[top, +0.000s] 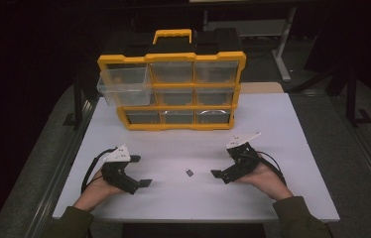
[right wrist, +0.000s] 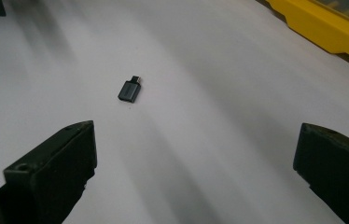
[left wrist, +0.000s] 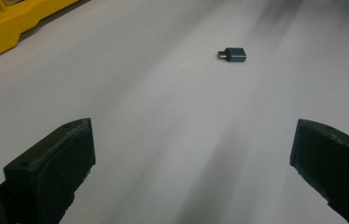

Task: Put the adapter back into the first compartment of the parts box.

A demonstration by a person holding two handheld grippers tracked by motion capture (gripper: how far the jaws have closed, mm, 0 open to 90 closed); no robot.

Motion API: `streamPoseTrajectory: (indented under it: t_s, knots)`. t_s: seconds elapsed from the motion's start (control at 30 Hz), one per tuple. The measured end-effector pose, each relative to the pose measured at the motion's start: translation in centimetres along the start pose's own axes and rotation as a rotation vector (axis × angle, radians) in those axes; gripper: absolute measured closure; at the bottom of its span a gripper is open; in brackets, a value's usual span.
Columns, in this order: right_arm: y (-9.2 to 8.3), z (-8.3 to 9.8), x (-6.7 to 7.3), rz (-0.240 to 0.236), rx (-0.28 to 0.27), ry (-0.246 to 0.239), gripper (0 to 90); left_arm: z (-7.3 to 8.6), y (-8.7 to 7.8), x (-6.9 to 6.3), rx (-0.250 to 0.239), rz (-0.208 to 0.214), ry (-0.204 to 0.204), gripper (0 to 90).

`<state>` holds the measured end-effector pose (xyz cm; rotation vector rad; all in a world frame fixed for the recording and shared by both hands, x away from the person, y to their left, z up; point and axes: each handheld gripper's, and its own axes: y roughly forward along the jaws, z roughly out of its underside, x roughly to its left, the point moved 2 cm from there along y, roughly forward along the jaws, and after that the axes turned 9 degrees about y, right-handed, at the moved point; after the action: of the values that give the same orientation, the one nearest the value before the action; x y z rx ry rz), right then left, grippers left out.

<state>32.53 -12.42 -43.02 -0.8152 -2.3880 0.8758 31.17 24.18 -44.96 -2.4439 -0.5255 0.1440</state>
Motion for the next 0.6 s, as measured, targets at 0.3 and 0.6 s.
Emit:
streamPoseTrajectory:
  t_s: [0.3, 0.6]
  knots:
    - [0.6, -0.7, 0.3, -0.009, 0.004, -0.012, 0.0, 0.0, 0.0, -0.1, 0.000, 0.000, 0.003, 0.0]
    - [1.2, -1.5, 0.7, -0.020, 0.004, -0.023, 0.0, 0.0, 0.1, -0.1, 0.000, 0.002, -0.001, 0.0]
